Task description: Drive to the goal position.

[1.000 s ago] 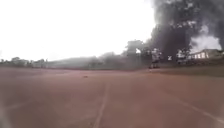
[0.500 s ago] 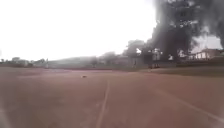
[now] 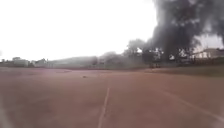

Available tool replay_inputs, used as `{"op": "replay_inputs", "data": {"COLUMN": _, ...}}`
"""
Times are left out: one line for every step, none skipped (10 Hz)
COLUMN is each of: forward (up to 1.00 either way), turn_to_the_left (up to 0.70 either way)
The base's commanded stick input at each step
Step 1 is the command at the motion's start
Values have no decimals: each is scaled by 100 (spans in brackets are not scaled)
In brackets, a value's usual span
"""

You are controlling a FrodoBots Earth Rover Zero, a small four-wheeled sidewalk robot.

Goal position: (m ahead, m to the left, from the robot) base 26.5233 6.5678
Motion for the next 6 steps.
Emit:
{"op": "replay_inputs", "data": {"forward": 70, "turn_to_the_left": 0}}
{"op": "replay_inputs", "data": {"forward": 70, "turn_to_the_left": 0}}
{"op": "replay_inputs", "data": {"forward": 70, "turn_to_the_left": 0}}
{"op": "replay_inputs", "data": {"forward": 70, "turn_to_the_left": 0}}
{"op": "replay_inputs", "data": {"forward": 70, "turn_to_the_left": 0}}
{"op": "replay_inputs", "data": {"forward": 70, "turn_to_the_left": 0}}
